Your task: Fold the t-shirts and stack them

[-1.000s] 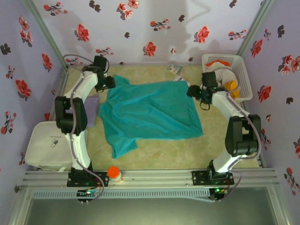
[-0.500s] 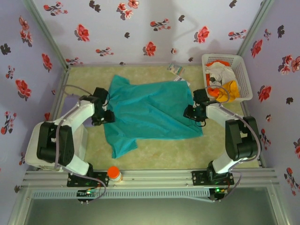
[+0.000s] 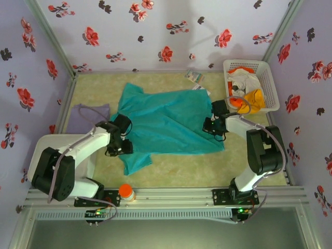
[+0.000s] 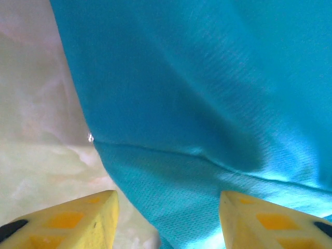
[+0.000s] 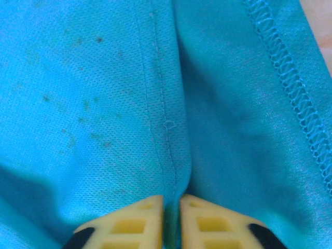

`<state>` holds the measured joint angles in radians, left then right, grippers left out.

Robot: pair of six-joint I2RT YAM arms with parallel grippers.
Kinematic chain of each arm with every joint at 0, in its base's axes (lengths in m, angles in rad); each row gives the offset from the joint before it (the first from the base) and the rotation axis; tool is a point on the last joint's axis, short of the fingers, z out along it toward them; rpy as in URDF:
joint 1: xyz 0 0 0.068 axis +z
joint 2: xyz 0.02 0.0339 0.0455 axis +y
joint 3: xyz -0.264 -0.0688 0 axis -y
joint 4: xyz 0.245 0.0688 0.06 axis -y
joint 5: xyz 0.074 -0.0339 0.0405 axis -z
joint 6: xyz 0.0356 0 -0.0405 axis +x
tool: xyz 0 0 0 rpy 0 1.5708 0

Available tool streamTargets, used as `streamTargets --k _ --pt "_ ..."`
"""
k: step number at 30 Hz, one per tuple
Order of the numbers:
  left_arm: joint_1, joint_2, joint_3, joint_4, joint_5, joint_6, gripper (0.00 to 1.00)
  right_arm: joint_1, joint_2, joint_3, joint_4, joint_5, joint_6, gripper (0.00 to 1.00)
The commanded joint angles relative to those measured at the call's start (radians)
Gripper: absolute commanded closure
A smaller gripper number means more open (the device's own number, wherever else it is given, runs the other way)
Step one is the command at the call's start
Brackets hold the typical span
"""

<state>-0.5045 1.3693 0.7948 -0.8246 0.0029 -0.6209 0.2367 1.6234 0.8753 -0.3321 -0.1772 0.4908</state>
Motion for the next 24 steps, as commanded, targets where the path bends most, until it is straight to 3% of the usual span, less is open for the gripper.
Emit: streamTargets --k 1,3,9,17,23,24 --pt "-0.026 -0.041 -0.038 -0.042 -0.023 -0.072 0.47 0.005 -0.004 -0.004 0.007 0.012 0.006 0.94" --pt "-0.055 -0.063 -0.06 -0.042 -0.024 -0.102 0.47 0.004 -0.014 -0.002 -0.002 0.028 0.007 1.0" --pt "-0.081 -0.003 -0.134 -0.027 -0.059 -0.198 0.46 0.002 -0.078 -0.008 -0.044 0.126 0.026 1.0" --pt "-0.085 0.091 -0.17 0.033 -0.077 -0.204 0.47 -0.054 -0.145 0.009 -0.146 0.257 0.03 1.0" --pt "-0.089 0.08 -0.167 0.016 -0.077 -0.195 0.48 -0.115 -0.165 0.005 -0.184 0.313 0.041 1.0" --pt "-0.088 0.072 -0.165 0.01 -0.077 -0.193 0.48 -0.117 -0.159 0.01 -0.19 0.32 0.04 0.96"
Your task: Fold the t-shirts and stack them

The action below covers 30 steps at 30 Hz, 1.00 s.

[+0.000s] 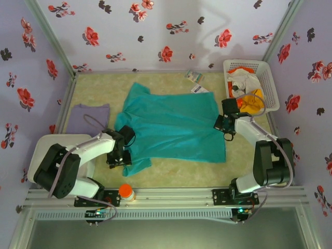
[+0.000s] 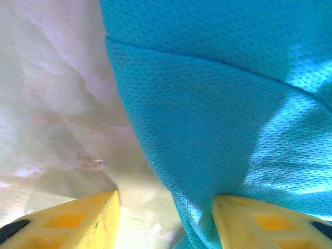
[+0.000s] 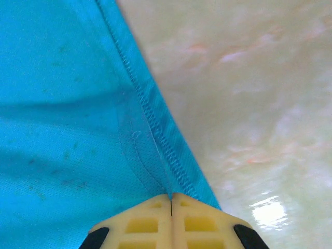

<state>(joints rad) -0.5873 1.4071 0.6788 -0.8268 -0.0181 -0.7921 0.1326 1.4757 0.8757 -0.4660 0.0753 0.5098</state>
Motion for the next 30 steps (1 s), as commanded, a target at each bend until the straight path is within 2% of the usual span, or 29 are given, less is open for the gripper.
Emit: streamTargets --k 1,3,5,6,8,12,16,17,18,24,30 --pt "-0.006 0.026 -0.047 0.004 -0.056 -0.018 0.5 -0.013 -0.006 0.013 -0.062 0.071 0.017 0.94" --pt "-0.007 0.01 -0.045 -0.009 -0.057 -0.021 0.55 -0.013 0.001 0.019 -0.077 0.079 0.015 0.92" --pt "-0.009 -0.006 -0.043 -0.016 -0.053 -0.025 0.56 -0.013 -0.002 0.016 -0.087 0.083 0.015 0.87" --pt "-0.011 -0.014 -0.039 -0.02 -0.053 -0.027 0.56 -0.013 -0.004 0.016 -0.1 0.091 0.019 0.82" --pt "-0.012 -0.025 -0.027 -0.031 -0.048 -0.02 0.55 -0.013 -0.014 0.012 -0.114 0.099 0.022 0.62" --pt "-0.011 -0.058 0.015 -0.069 -0.053 -0.009 0.48 -0.012 -0.065 -0.003 -0.129 0.087 0.024 0.36" --pt "0.008 -0.081 0.085 -0.055 -0.072 0.052 0.38 0.017 -0.146 -0.024 -0.109 0.022 0.017 0.23" --pt "0.02 -0.082 0.106 -0.051 -0.071 0.068 0.33 0.029 -0.16 -0.028 -0.104 0.009 0.016 0.22" --pt "0.037 -0.082 0.137 -0.053 -0.07 0.09 0.33 0.044 -0.174 -0.03 -0.102 -0.005 0.011 0.22" --pt "0.168 -0.019 0.352 -0.058 -0.078 0.235 0.32 0.12 -0.23 -0.08 -0.063 -0.076 0.029 0.22" --pt "0.292 0.158 0.61 -0.014 -0.077 0.345 0.35 0.17 -0.235 -0.17 0.004 -0.11 0.093 0.23"
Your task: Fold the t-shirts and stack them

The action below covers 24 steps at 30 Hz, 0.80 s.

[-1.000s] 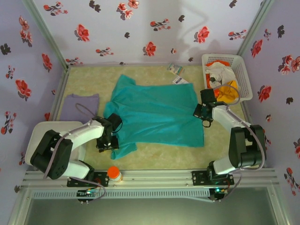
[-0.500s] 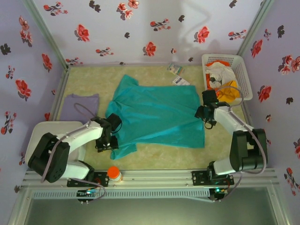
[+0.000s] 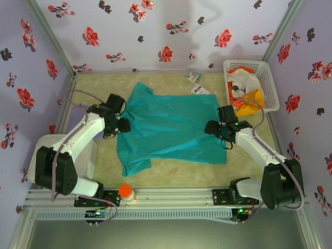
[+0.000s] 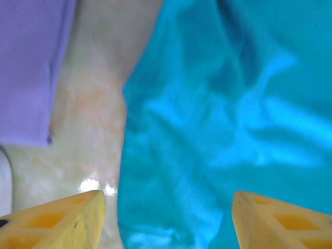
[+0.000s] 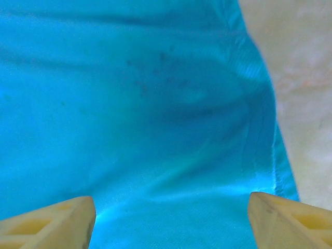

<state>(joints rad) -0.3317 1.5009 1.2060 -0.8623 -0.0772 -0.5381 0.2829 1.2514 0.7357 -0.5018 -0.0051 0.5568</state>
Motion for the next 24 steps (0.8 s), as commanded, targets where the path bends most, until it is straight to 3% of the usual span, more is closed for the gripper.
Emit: streamTargets --k 1,12,18,24 --pt "0.05 0.1 0.127 0.042 -0.017 0.1 0.36 0.035 -0.017 -0.041 0.061 -0.042 0.05 0.23" --pt "0.112 0.615 0.652 0.042 0.132 0.169 0.44 0.351 0.071 -0.012 0.313 -0.087 0.099 0.24" --pt "0.114 0.805 0.823 0.006 0.206 0.171 0.47 0.555 0.298 0.137 0.454 -0.092 0.127 0.24" --pt "0.116 0.877 0.84 0.032 0.263 0.15 0.49 0.677 0.563 0.344 0.555 -0.176 0.173 0.25"
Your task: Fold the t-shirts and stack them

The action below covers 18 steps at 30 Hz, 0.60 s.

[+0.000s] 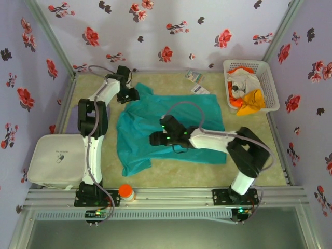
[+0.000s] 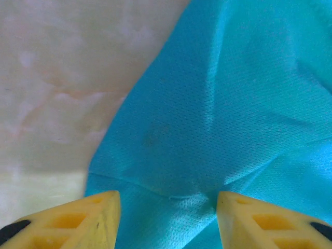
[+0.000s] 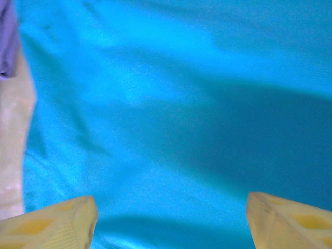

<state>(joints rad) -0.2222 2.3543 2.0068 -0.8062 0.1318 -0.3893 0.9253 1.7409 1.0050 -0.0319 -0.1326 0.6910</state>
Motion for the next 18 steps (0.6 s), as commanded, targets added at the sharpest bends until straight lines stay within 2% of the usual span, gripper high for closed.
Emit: streamTargets --k 1,11,18 --pt "0.006 0.024 0.03 -0.019 0.057 -0.003 0.5 0.052 0.112 0.109 0.095 -0.056 0.041 0.25" --pt "-0.003 -0.098 -0.101 0.036 0.059 -0.048 0.55 0.116 0.29 0.265 0.076 -0.096 0.064 0.26" --pt "0.007 0.063 0.042 -0.038 0.056 -0.053 0.55 0.155 0.368 0.327 -0.03 -0.092 0.039 0.27"
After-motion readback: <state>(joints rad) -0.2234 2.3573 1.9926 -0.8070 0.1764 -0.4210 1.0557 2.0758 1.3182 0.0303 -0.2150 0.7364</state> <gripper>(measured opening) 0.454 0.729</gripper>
